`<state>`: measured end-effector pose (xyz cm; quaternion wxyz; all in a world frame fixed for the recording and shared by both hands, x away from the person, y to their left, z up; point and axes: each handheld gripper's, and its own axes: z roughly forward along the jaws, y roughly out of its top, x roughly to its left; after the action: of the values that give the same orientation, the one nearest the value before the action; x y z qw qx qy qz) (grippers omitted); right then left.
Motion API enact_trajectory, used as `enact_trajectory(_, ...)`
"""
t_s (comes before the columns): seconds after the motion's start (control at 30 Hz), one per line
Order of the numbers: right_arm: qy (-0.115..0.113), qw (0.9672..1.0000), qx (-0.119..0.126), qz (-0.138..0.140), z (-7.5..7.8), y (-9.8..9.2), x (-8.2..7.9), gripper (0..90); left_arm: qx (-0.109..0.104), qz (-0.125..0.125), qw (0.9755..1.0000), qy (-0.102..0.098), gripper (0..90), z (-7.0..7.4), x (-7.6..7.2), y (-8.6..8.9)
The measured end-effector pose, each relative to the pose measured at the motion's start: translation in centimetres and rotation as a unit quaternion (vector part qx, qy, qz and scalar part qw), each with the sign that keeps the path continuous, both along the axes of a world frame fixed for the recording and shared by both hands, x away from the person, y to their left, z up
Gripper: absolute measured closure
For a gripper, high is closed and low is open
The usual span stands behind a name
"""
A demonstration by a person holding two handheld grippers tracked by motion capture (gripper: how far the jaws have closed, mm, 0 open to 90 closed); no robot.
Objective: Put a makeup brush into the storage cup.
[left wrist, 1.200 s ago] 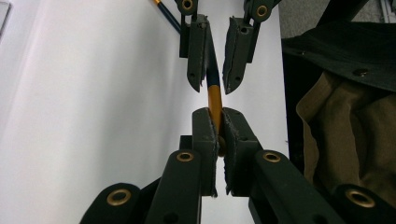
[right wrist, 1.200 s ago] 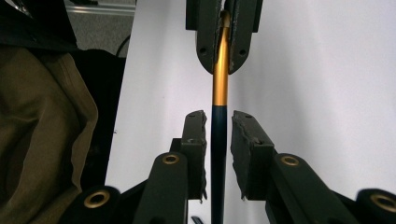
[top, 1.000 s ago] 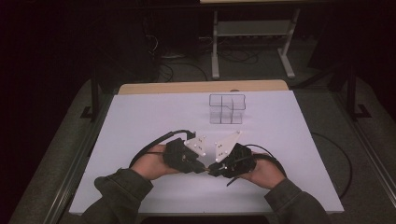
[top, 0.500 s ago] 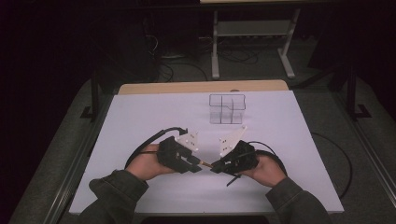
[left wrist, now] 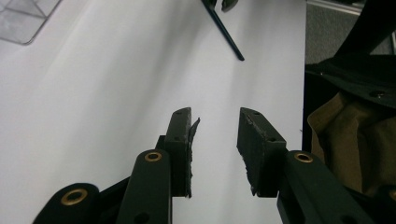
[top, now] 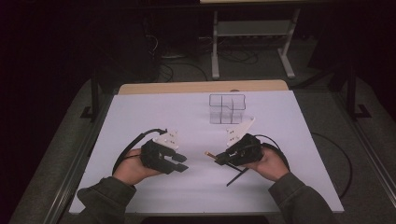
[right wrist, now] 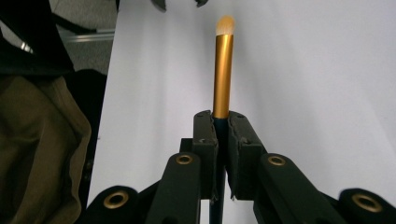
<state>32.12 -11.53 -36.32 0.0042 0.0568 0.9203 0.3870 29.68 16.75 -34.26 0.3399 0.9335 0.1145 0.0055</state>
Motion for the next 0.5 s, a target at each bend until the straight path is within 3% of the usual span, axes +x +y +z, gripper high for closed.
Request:
enact_trajectory(0.3,0.016,0.9995,0.016,-0.022,0.1,-1.0,1.1,82.2,-0.019,0.030,0.9993,-0.008,62.2,-0.2,0.0,1.5)
enact_trajectory(0.5,0.024,0.9990,0.025,-0.028,0.6,-1.4,1.8,82.2,-0.038,0.050,0.9980,-0.002,57.7,-0.6,0.0,2.3)
